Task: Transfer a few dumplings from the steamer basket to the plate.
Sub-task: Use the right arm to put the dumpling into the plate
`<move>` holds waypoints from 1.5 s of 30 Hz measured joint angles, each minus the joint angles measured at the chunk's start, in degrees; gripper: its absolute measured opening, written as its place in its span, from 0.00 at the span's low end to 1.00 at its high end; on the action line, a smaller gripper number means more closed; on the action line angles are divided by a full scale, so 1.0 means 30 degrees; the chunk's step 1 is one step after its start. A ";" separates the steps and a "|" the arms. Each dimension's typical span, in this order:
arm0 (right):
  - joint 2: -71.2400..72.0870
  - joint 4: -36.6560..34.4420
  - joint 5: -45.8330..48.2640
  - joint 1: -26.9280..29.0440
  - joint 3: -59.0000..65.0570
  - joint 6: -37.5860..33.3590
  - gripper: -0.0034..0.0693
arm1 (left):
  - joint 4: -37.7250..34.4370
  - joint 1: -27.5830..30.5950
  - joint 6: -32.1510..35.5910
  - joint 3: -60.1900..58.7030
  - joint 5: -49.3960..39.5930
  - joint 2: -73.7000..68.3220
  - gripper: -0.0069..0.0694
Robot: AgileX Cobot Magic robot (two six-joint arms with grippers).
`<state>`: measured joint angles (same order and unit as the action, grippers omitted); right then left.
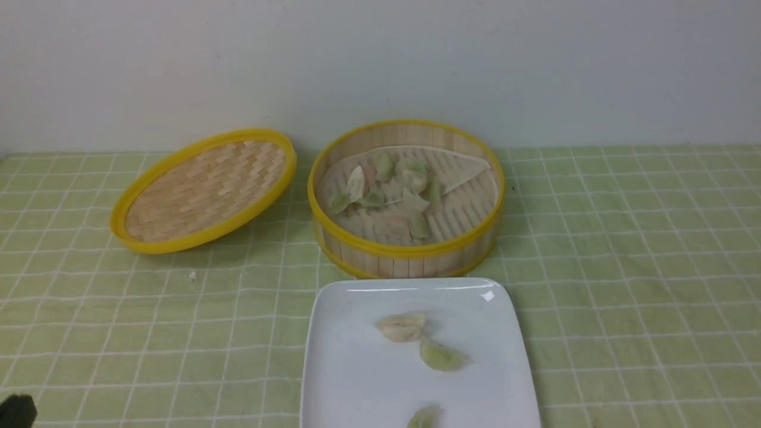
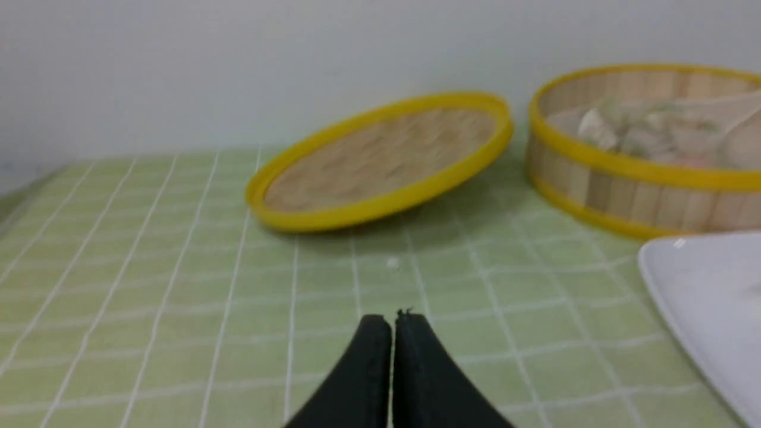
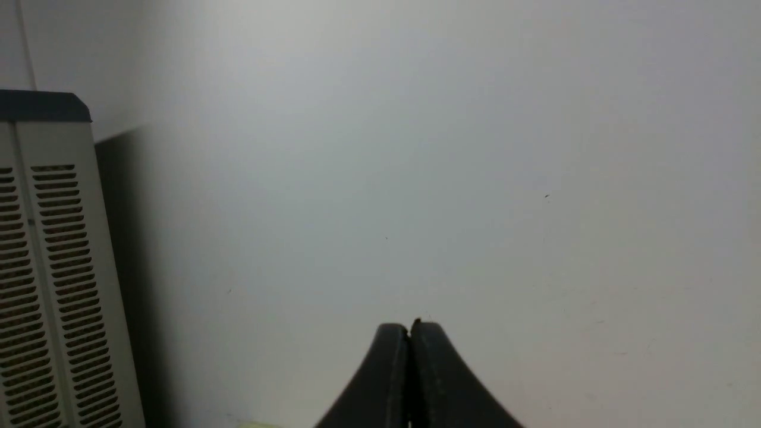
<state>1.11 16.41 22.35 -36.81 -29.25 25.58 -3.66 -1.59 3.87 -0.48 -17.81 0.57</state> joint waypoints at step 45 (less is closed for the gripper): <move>0.0000 -0.5670 -0.0141 0.0000 0.0456 -0.6155 0.03 | 0.0284 -0.0244 0.0124 -0.0387 -0.1292 0.0000 0.08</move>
<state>1.11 -0.60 21.93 -36.81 -27.88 7.12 -2.81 -2.32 4.24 -1.64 -21.69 0.57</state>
